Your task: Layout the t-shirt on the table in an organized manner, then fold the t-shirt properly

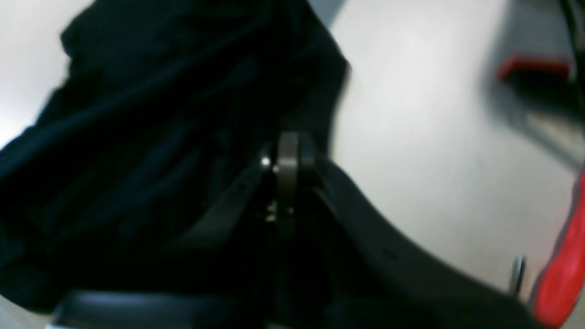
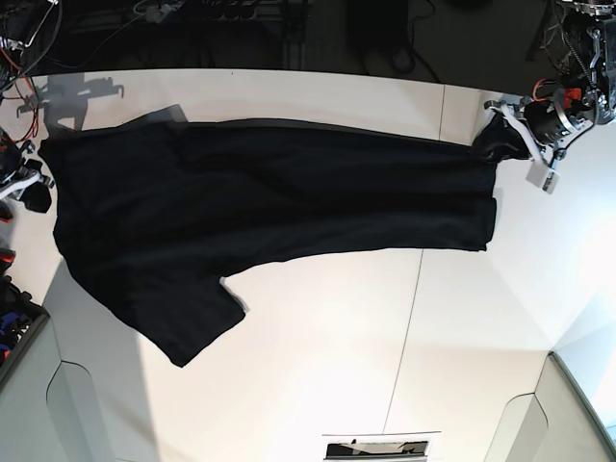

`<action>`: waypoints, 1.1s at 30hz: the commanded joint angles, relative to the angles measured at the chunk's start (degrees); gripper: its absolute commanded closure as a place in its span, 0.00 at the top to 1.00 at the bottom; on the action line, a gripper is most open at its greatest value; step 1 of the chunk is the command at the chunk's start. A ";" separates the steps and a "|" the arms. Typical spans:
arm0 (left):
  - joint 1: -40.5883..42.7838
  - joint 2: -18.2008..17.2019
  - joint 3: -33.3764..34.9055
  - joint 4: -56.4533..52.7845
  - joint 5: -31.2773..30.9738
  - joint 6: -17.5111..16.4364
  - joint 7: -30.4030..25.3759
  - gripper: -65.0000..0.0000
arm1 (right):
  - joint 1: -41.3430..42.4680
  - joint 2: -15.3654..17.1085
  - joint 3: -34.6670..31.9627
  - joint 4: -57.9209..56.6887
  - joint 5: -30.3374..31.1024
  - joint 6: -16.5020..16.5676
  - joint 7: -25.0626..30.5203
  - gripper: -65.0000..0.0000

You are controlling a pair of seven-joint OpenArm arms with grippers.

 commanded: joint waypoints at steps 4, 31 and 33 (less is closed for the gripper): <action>0.02 -2.08 -4.76 0.33 -2.89 0.80 0.61 0.26 | -1.81 -0.63 0.28 0.90 0.83 0.42 1.53 0.00; -0.26 -10.51 -7.17 0.59 -18.49 0.80 7.93 0.37 | 11.98 -1.70 0.26 -1.27 -1.73 0.28 7.82 0.62; -0.63 -11.10 -7.17 0.59 -18.62 0.80 7.89 0.40 | 15.08 -1.55 0.26 -4.68 -3.56 0.15 9.01 0.63</action>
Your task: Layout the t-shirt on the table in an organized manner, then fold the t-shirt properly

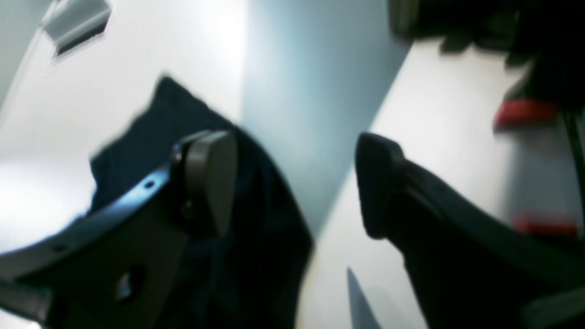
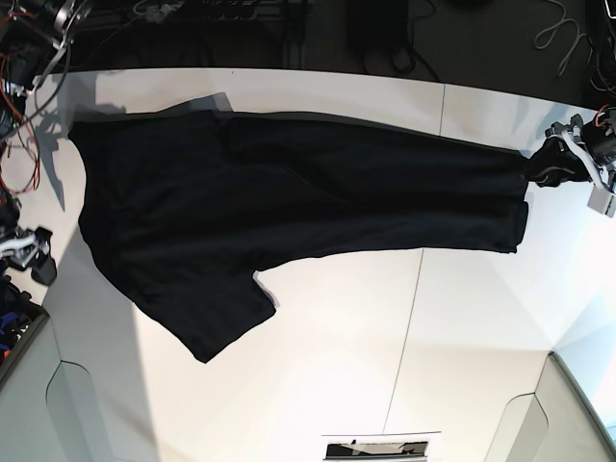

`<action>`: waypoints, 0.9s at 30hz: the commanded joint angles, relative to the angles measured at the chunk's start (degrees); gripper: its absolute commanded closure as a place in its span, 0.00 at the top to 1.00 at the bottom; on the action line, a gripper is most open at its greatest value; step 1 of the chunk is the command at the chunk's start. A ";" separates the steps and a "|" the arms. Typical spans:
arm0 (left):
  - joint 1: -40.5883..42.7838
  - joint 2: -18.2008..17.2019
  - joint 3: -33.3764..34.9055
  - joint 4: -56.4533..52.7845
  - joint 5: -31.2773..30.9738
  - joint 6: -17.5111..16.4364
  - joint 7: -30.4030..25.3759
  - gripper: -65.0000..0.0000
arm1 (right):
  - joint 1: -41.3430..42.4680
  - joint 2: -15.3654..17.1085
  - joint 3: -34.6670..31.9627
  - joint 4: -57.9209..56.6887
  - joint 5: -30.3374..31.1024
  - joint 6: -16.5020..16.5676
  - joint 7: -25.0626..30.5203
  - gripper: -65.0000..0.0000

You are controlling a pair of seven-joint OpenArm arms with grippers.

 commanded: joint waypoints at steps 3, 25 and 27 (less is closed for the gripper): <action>-1.38 -1.64 -0.61 0.85 -1.31 -0.14 -0.87 0.40 | 5.75 1.66 -0.52 -7.15 -1.64 0.17 3.19 0.63; -2.08 -1.73 -0.59 0.83 0.48 -0.14 -3.15 0.40 | 13.94 -2.47 -15.39 -28.37 -5.33 1.55 7.96 0.12; -2.08 -1.70 -0.59 0.83 0.44 -0.14 -3.17 0.40 | 13.94 -2.45 -15.39 -27.56 -3.98 1.53 4.87 0.00</action>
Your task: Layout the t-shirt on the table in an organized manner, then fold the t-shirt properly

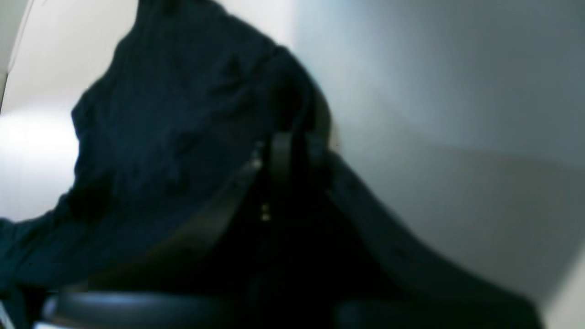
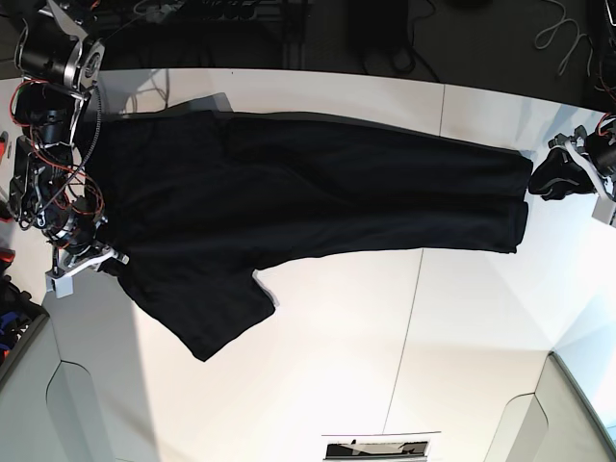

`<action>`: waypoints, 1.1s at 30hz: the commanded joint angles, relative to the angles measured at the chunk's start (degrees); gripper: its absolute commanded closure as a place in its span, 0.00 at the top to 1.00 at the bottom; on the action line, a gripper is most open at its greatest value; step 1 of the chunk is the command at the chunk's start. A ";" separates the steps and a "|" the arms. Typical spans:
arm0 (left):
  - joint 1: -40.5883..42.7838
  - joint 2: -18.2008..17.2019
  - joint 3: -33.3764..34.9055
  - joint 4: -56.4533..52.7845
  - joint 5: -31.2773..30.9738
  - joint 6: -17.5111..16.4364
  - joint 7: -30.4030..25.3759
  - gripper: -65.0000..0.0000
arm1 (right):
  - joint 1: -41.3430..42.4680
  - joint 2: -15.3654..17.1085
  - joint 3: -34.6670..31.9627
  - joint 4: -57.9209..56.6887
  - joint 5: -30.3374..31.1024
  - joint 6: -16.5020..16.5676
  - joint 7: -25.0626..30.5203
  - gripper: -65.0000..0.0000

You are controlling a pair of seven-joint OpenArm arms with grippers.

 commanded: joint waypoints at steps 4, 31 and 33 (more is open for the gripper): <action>-0.42 -1.42 -0.59 0.83 -1.14 -0.12 -1.40 0.40 | 0.31 0.79 0.07 4.68 2.23 0.46 -3.04 0.00; 0.66 0.15 -0.48 0.76 -2.03 -0.12 1.36 0.40 | -33.90 0.76 7.67 47.52 10.34 0.61 -10.19 0.23; 0.68 1.40 -0.48 2.32 -4.46 -0.12 4.15 0.39 | -33.90 0.79 7.67 47.52 10.19 0.55 -7.58 0.47</action>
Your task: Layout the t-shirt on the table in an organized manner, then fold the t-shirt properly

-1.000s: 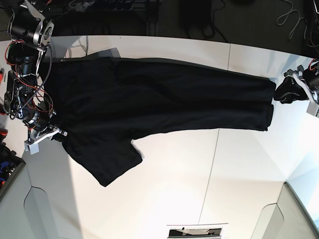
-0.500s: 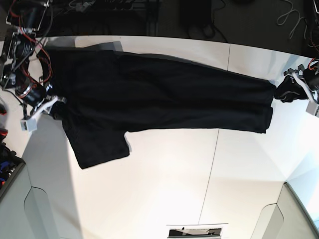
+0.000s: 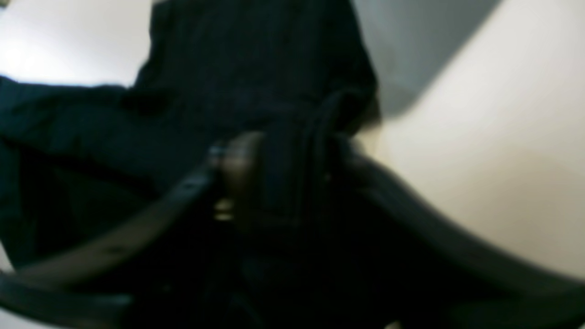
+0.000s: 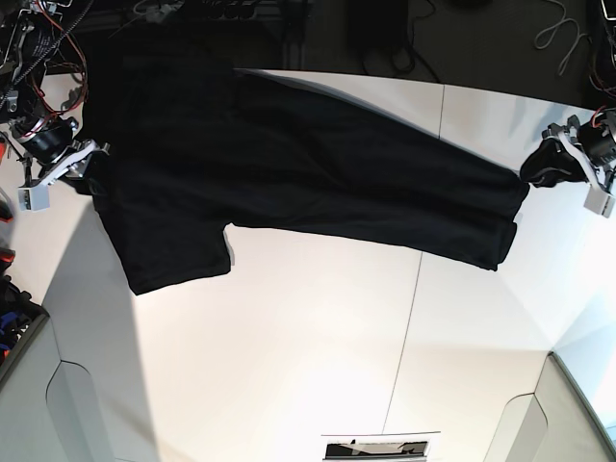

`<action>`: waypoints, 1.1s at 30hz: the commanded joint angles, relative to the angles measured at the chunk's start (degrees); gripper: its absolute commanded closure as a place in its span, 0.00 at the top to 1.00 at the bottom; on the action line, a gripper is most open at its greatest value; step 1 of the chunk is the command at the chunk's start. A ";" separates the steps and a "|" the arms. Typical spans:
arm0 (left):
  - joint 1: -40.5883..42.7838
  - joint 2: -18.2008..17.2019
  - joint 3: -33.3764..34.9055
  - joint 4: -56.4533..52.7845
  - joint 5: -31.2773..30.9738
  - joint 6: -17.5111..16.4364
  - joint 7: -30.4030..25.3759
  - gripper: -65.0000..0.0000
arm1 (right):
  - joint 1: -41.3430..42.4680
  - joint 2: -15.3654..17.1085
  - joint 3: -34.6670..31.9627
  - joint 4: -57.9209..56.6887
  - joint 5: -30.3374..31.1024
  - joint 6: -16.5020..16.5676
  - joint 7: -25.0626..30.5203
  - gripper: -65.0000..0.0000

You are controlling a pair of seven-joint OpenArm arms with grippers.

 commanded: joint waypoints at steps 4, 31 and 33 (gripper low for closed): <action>1.33 1.73 -0.37 9.22 -2.73 -0.28 1.36 0.35 | 1.09 0.85 0.39 1.01 0.28 0.00 1.66 0.57; -2.19 34.51 46.62 16.87 29.14 -0.28 -6.86 0.28 | 11.69 1.01 2.73 -7.39 -10.60 -0.02 4.17 0.00; -3.26 36.37 46.77 14.86 29.16 -0.28 -6.86 0.28 | 13.70 1.29 2.73 -10.32 -10.56 0.00 4.63 0.00</action>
